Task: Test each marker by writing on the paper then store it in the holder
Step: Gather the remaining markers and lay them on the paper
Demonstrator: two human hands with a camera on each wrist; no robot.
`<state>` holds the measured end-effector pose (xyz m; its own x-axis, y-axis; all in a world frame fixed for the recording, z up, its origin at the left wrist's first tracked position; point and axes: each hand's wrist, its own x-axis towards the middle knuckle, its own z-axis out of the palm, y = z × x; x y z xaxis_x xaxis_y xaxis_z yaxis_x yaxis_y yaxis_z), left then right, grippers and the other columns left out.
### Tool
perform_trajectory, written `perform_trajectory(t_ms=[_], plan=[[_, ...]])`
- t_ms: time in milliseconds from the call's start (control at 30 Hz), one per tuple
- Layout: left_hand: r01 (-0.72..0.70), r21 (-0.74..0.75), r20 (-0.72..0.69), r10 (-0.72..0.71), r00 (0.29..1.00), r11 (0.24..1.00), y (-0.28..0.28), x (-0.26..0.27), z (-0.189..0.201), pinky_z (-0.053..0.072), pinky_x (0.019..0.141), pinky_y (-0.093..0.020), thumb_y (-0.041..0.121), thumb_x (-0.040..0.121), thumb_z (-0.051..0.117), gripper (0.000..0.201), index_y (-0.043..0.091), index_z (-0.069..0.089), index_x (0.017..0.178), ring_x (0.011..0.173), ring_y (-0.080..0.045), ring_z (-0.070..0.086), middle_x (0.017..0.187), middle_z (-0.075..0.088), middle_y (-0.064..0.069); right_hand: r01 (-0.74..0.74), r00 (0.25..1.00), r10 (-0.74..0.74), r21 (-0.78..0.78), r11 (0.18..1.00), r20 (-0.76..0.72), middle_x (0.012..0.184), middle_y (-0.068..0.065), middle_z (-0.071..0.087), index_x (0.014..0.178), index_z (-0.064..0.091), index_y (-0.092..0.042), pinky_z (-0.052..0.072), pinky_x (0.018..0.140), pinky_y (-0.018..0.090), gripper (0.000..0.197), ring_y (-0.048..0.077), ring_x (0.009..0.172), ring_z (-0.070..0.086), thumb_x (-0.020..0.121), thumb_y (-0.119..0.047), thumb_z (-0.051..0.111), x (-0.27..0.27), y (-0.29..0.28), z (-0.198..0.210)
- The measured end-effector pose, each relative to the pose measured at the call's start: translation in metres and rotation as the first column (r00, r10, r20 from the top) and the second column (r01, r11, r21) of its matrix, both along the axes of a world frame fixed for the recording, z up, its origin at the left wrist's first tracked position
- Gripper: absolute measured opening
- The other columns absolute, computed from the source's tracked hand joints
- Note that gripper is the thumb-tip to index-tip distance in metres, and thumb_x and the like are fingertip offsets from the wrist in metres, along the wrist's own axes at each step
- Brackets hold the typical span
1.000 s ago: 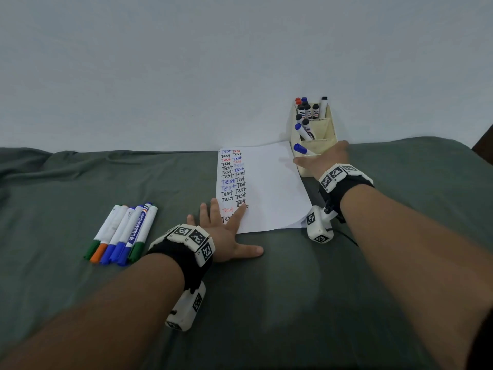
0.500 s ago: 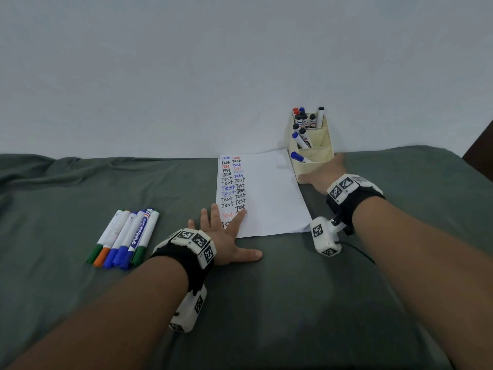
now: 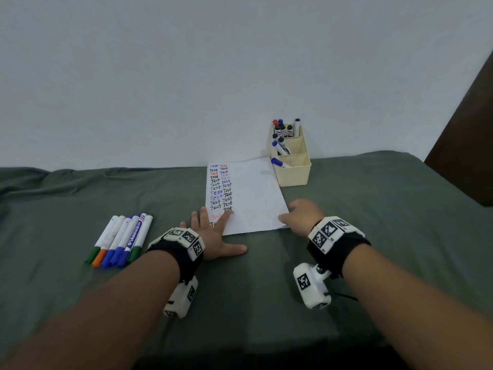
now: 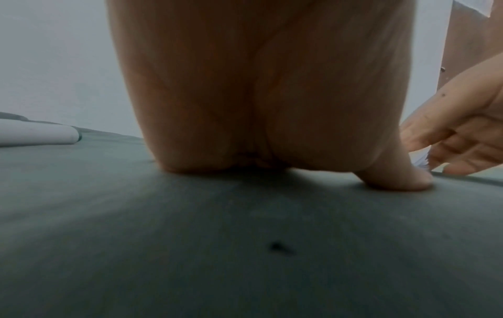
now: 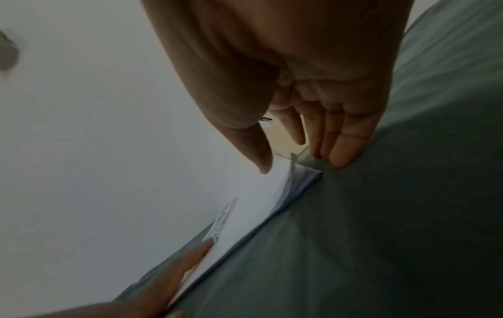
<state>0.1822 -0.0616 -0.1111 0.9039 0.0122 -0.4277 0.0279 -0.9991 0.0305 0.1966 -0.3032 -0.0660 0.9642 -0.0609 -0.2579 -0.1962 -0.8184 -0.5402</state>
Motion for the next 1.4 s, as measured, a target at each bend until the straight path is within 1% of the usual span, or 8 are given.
perform_trajectory(t_ms=[100,200,333,567,833,1000,1167,1400], plan=[[-0.017,-0.092,0.066,0.023,0.998,0.996,0.005,-0.003,0.004,0.000,0.118,-0.058,0.098,0.055,0.046,0.121,0.053,-0.021,0.145,0.148,-0.036,-0.016,0.160,-0.025,-0.014,-0.035,0.999,0.034,0.035,0.999,0.024,0.106,0.009,0.069,0.110,0.065,-0.005,0.045,0.067,0.028,0.030,0.024,0.091,0.064,0.089,-0.026,0.066,-0.008,-0.001,0.000],[-0.057,-0.136,0.221,0.087,0.971,0.989,0.023,-0.008,0.013,0.009,0.119,-0.056,0.090,0.067,0.049,0.109,0.045,-0.002,0.153,0.150,-0.037,-0.003,0.163,-0.010,-0.012,-0.088,0.990,0.103,-0.149,0.985,0.098,0.126,0.007,0.061,0.127,0.055,-0.014,0.047,0.096,0.038,0.049,0.029,0.114,0.058,0.086,-0.039,0.066,-0.015,0.013,-0.003],[-0.160,0.006,0.292,0.151,0.944,0.987,0.080,-0.015,0.031,0.021,0.117,-0.053,0.086,0.073,0.048,0.099,0.033,0.023,0.153,0.147,-0.035,0.018,0.161,0.017,-0.013,-0.336,0.891,0.420,-0.372,0.865,0.173,0.162,0.011,0.026,0.155,0.027,-0.020,0.023,0.120,0.045,0.083,0.036,0.150,0.019,0.089,-0.058,0.060,-0.029,0.045,-0.011],[-0.347,0.029,0.262,0.328,0.908,0.937,0.176,-0.041,0.049,0.042,0.092,-0.032,0.075,0.074,0.060,0.078,0.020,0.054,0.129,0.118,-0.030,0.055,0.133,0.057,-0.008,-0.532,0.796,0.605,-0.448,0.718,0.025,0.169,0.006,0.009,0.159,0.019,-0.027,0.012,0.124,0.051,0.090,0.034,0.155,-0.002,0.089,-0.074,0.049,-0.051,0.070,-0.027],[-0.417,-0.137,0.246,0.439,0.864,0.898,0.173,-0.044,0.032,0.035,0.081,-0.031,0.069,0.075,0.064,0.076,0.017,0.049,0.128,0.102,-0.026,0.052,0.126,0.054,-0.005,-0.511,0.821,0.571,-0.438,0.740,0.007,0.168,0.007,0.011,0.159,0.020,-0.028,0.013,0.124,0.050,0.087,0.034,0.155,0.001,0.090,-0.075,0.045,-0.052,0.072,-0.029],[-0.450,-0.060,0.237,0.451,0.860,0.891,0.170,-0.035,0.024,0.043,0.095,-0.042,0.078,0.056,0.051,0.089,0.023,0.045,0.126,0.112,-0.031,0.051,0.125,0.050,-0.003,-0.518,0.821,0.571,-0.416,0.747,0.002,0.168,0.007,0.012,0.158,0.020,-0.028,0.012,0.125,0.050,0.086,0.033,0.155,0.001,0.090,-0.075,0.045,-0.053,0.074,-0.031],[-0.477,-0.134,0.275,0.495,0.824,0.868,0.165,-0.030,0.008,0.038,0.085,-0.040,0.066,0.064,0.050,0.085,0.036,0.027,0.140,0.103,-0.033,0.048,0.119,0.035,-0.005,-0.514,0.822,0.569,-0.416,0.750,0.011,0.168,0.007,0.012,0.158,0.020,-0.027,0.011,0.125,0.049,0.087,0.033,0.155,0.001,0.090,-0.076,0.043,-0.051,0.073,-0.032],[-0.445,-0.174,0.351,0.477,0.806,0.879,0.162,-0.020,0.001,0.035,0.081,-0.038,0.048,0.075,0.053,0.072,0.040,0.021,0.139,0.107,-0.037,0.054,0.131,0.043,-0.011,-0.517,0.824,0.567,-0.400,0.757,0.009,0.168,0.008,0.013,0.159,0.020,-0.026,0.012,0.125,0.049,0.087,0.033,0.155,0.003,0.090,-0.075,0.044,-0.052,0.074,-0.031]])
